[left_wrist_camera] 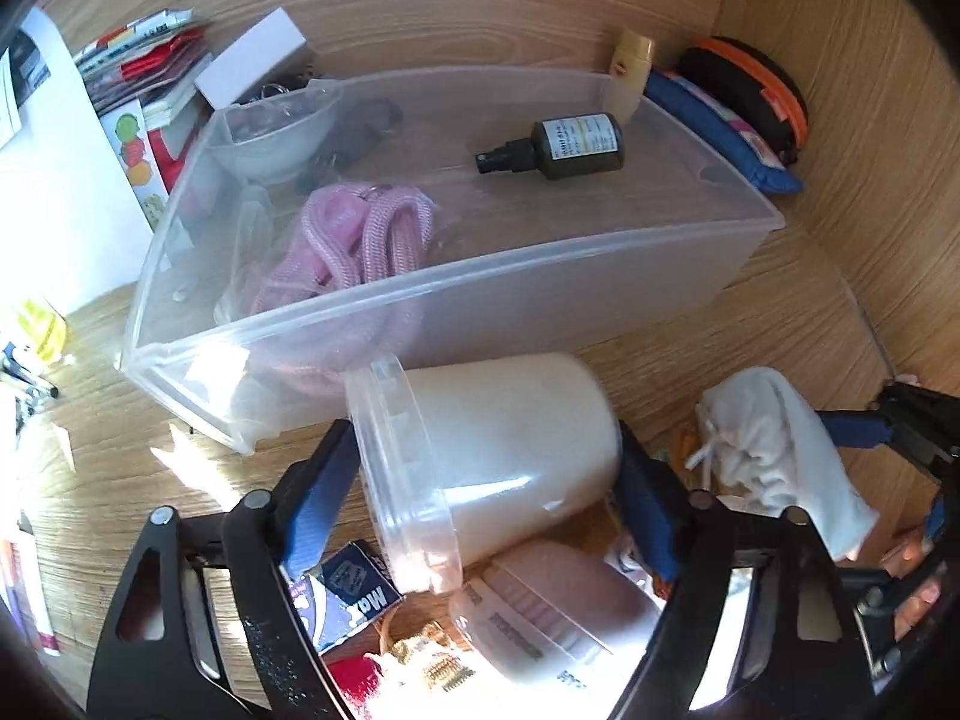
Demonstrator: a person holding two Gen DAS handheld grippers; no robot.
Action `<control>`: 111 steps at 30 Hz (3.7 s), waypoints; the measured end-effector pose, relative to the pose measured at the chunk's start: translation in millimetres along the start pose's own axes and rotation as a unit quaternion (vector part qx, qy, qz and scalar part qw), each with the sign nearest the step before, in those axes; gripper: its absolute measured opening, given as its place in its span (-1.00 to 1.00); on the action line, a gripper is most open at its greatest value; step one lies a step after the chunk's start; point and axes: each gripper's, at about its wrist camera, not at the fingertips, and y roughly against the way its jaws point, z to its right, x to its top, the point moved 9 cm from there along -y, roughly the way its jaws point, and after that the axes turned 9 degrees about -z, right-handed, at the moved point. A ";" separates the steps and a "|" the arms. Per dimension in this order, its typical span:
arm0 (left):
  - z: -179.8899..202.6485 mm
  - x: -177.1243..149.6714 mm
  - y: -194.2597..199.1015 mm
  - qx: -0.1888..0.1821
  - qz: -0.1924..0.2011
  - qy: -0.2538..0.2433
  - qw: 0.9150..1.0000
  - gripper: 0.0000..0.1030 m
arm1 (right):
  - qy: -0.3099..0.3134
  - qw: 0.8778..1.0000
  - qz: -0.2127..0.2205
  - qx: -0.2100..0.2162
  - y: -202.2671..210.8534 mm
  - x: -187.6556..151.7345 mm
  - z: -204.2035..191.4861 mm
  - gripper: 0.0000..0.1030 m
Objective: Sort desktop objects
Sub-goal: 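Grasp the cream plastic tub with the left gripper while the right gripper grasps the white pouch, then carry the tub and white pouch into the clear box and release both, then grasp the red felt stocking with the left gripper while the right gripper grasps the round white container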
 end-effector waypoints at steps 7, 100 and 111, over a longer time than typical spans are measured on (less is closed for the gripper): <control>-0.4 -2.7 5.1 0.007 0.015 0.001 1.000 0.42 | 0.000 1.000 0.017 0.007 9.3 1.3 -0.3 -0.05; -34.5 58.5 53.8 0.042 0.095 -0.002 0.995 0.45 | 0.036 0.982 0.103 -0.152 41.7 118.9 27.2 0.53; -35.4 23.2 87.0 0.060 0.116 -0.010 0.991 0.73 | 0.022 0.985 0.121 -0.125 66.3 81.1 12.8 0.57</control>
